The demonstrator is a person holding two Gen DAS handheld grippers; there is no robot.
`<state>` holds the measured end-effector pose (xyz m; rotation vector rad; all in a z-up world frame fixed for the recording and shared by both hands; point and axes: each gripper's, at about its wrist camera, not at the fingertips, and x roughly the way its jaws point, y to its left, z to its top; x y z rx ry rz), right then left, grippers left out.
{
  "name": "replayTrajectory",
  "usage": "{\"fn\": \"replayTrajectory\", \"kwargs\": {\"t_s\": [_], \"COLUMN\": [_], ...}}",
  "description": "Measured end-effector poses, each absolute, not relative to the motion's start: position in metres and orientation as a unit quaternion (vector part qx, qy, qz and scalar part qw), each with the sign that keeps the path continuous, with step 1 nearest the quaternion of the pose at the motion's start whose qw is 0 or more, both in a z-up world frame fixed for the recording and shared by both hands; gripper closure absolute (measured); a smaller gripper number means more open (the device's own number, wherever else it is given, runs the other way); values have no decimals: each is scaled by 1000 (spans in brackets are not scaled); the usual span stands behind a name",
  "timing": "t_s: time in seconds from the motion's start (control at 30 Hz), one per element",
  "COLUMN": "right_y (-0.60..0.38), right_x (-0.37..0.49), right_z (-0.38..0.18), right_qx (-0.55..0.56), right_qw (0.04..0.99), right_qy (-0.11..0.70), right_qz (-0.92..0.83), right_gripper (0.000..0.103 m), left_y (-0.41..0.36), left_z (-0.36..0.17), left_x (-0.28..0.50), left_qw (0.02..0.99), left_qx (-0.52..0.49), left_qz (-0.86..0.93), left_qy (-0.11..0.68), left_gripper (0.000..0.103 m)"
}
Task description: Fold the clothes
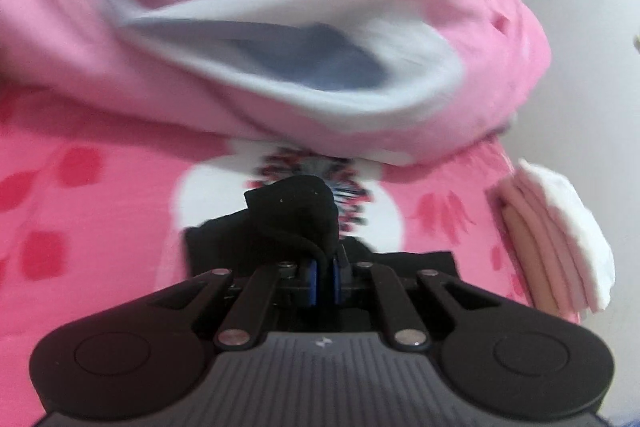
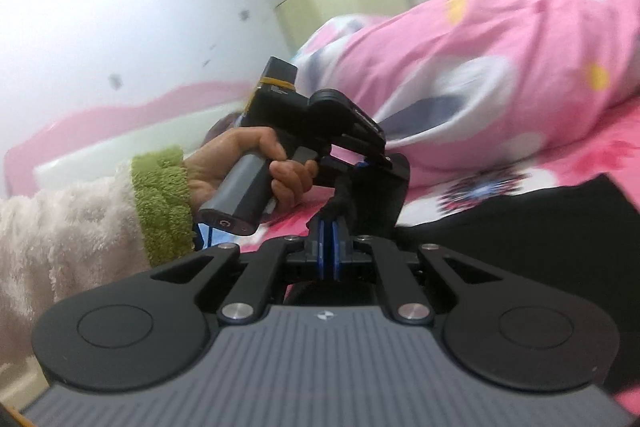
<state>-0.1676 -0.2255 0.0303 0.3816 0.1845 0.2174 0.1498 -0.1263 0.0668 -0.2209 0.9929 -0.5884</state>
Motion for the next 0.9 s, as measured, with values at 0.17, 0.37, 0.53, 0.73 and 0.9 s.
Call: {"fn": "replayTrajectory", "kwargs": {"t_s": [0.17, 0.37, 0.53, 0.73, 0.9], "right_y": [-267, -306, -330, -359, -363], "right_x": [-201, -231, -234, -233, -236], "right_z": [22, -4, -39, -65, -74], "right_qx": [226, 285, 364, 469, 506], "right_qw": [970, 954, 924, 878, 858], "right_qy": [78, 88, 103, 87, 79], "right_qz": [47, -16, -54, -48, -39], "right_gripper": [100, 101, 101, 101, 100], "left_y": [-202, -276, -290, -231, -148], "left_z": [67, 42, 15, 61, 126], "left_x": [134, 110, 101, 90, 40], "left_qw": [826, 807, 791, 802, 842], "left_qx": [-61, 8, 19, -37, 3], "left_qz": [-307, -337, -345, -342, -332], "left_qy": [469, 485, 504, 489, 426], "left_gripper": [95, 92, 58, 42, 42]}}
